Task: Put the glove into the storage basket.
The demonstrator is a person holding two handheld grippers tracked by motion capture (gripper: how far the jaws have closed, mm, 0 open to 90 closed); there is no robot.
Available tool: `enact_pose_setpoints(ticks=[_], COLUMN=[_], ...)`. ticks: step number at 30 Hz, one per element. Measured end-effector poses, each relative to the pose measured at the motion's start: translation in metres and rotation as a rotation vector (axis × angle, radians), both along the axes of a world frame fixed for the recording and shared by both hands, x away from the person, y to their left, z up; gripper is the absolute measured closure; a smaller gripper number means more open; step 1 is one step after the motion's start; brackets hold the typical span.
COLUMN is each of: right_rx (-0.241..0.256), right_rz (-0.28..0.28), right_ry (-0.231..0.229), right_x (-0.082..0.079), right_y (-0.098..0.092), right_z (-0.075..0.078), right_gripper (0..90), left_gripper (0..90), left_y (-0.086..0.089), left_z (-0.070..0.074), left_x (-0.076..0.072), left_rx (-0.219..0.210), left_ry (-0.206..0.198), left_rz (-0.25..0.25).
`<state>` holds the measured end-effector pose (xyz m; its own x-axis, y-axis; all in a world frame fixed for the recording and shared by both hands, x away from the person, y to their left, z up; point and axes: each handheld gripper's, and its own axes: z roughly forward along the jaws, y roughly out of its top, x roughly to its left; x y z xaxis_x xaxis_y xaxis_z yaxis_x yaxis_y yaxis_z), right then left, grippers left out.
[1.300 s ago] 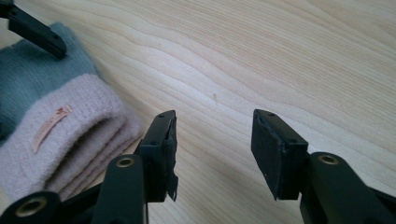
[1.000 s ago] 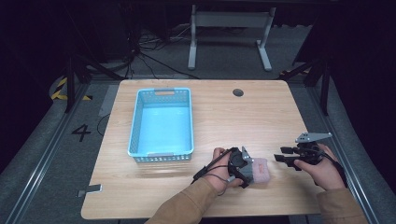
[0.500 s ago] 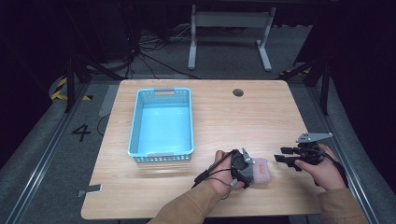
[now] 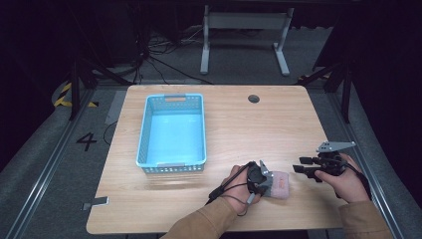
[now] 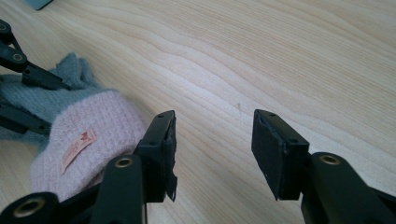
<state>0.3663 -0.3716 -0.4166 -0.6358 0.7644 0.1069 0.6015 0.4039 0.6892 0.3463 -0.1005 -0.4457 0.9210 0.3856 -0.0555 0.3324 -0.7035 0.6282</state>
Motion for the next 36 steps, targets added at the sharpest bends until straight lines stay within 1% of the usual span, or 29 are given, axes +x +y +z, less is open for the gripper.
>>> enact_pose_setpoints(ticks=[2,3,4,7,10,15,17,18,19,21,24,25,27,30,31,36], right_rx=[-0.004,-0.018,-0.022,-0.018,-0.015,-0.007,-0.002,-0.002,0.001,-0.001,-0.015,-0.022,-0.028,-0.032,-0.029,-0.035], right_rz=[0.009,0.027,0.031,0.030,0.022,0.026,0.026,0.028,0.027,0.033,0.055,0.060,0.066,0.068,0.066,0.071], right_ry=[0.000,0.004,0.001,0.002,-0.002,-0.003,-0.007,-0.003,-0.003,0.001,0.004,0.007,0.011,0.015,0.017,0.023], right_x=[0.001,0.001,0.002,0.004,0.007,0.014,0.016,0.018,0.019,0.022,0.026,0.028,0.030,0.033,0.034,0.040], right_y=[-0.001,-0.001,-0.001,-0.002,-0.002,0.001,0.003,0.003,0.004,0.005,0.007,0.008,0.009,0.011,0.011,0.014], right_z=[0.000,0.001,0.000,0.001,0.001,0.001,0.000,0.000,0.000,-0.001,-0.002,-0.003,-0.004,-0.006,-0.006,-0.008], right_gripper=[54.5,55.5,55.5,55.5,55.5,55.3,55.1,55.0,55.0,55.2,57.5,57.8,58.4,58.4,58.4,58.3], left_gripper=[69.1,69.4,69.5,69.6,69.5,69.4,69.4,69.3,69.3,69.1,69.1,69.0,69.0,69.0,69.0,68.9], left_y=[0.002,0.003,0.004,0.009,0.016,0.031,0.038,0.040,0.044,0.051,0.062,0.065,0.071,0.081,0.083,0.101], left_z=[0.003,0.004,0.006,0.013,0.021,0.039,0.045,0.048,0.052,0.058,0.066,0.068,0.072,0.077,0.078,0.089], left_x=[0.001,0.001,0.001,0.002,0.003,0.007,0.009,0.010,0.012,0.014,0.018,0.019,0.022,0.025,0.025,0.030], left_rx=[-0.005,-0.013,-0.019,-0.029,-0.040,-0.075,-0.085,-0.084,-0.092,-0.091,-0.102,-0.109,-0.108,-0.131,-0.139,-0.148], left_ry=[0.004,0.010,0.007,0.006,-0.004,-0.015,-0.023,-0.016,-0.021,-0.031,-0.033,-0.033,-0.040,-0.035,-0.039,-0.059], left_rz=[-0.003,-0.002,0.001,0.006,0.017,0.036,0.047,0.054,0.054,0.056,0.066,0.075,0.084,0.105,0.108,0.136])
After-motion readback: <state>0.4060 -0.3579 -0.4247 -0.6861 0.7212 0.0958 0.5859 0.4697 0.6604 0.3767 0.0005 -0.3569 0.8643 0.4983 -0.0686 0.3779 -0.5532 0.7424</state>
